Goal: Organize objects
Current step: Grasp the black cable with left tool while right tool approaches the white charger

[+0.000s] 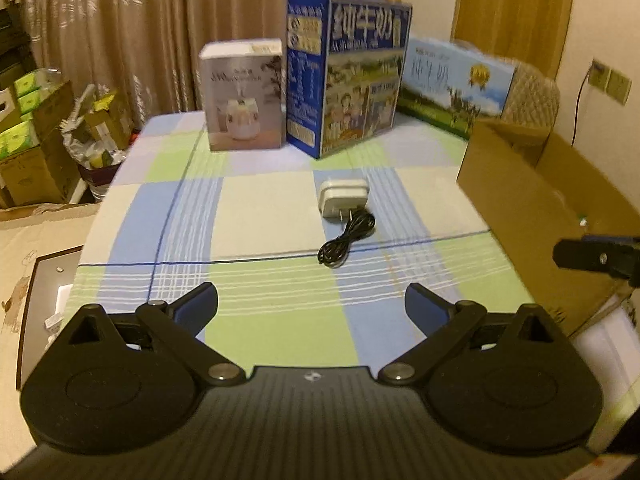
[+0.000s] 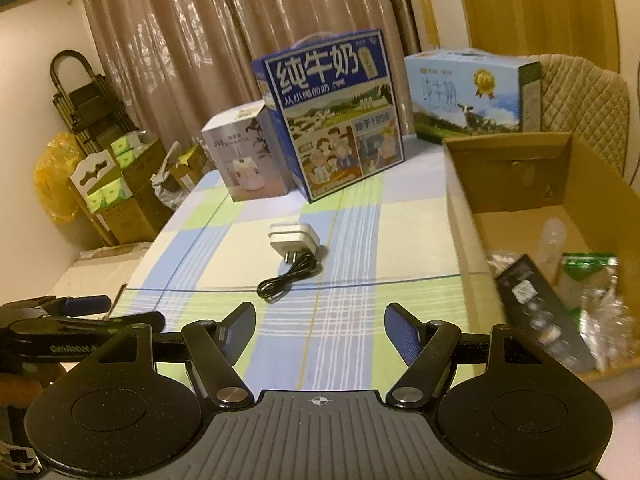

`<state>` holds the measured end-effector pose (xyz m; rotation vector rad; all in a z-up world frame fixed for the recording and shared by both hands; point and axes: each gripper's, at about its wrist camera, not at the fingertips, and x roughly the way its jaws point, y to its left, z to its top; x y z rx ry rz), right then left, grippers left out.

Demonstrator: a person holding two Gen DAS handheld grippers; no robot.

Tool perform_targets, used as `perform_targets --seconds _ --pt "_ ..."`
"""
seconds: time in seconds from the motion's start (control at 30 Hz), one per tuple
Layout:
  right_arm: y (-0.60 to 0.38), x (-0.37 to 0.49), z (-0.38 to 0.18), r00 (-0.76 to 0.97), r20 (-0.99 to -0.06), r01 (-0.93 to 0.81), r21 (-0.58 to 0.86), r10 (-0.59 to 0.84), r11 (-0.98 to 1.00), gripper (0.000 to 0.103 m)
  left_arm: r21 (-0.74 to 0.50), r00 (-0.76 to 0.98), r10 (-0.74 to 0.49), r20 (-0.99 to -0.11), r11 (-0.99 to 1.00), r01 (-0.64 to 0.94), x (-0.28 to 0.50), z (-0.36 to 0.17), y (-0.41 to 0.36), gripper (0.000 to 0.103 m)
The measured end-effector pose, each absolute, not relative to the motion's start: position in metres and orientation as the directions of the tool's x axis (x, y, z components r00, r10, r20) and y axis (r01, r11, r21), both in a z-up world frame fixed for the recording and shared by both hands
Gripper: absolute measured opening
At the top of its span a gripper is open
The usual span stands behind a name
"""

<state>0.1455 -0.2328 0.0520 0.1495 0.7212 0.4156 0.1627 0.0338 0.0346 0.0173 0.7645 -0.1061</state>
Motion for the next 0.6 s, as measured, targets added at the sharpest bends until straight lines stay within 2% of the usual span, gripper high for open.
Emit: perform_targets --seconds 0.27,0.43,0.5,0.6 --pt "-0.211 0.202 0.010 0.650 -0.641 -0.314 0.262 0.408 0.912 0.069 -0.021 0.682 -0.118 -0.722 0.989 0.148 0.224 -0.006 0.034 0.097" --pt "-0.202 0.232 -0.014 0.643 -0.655 -0.300 0.261 0.396 0.918 0.069 -0.005 0.675 -0.149 -0.723 0.978 0.210 0.253 -0.025 0.027 0.089" --pt "-0.200 0.241 -0.021 0.642 -0.660 -0.293 0.260 0.391 0.920 0.067 -0.004 0.668 -0.165 -0.726 0.972 0.235 0.264 -0.033 0.025 0.085" --pt "-0.198 0.255 -0.032 0.641 -0.671 -0.281 0.247 0.373 0.927 0.058 0.015 0.657 -0.176 -0.733 0.962 0.274 0.281 -0.045 0.019 0.078"
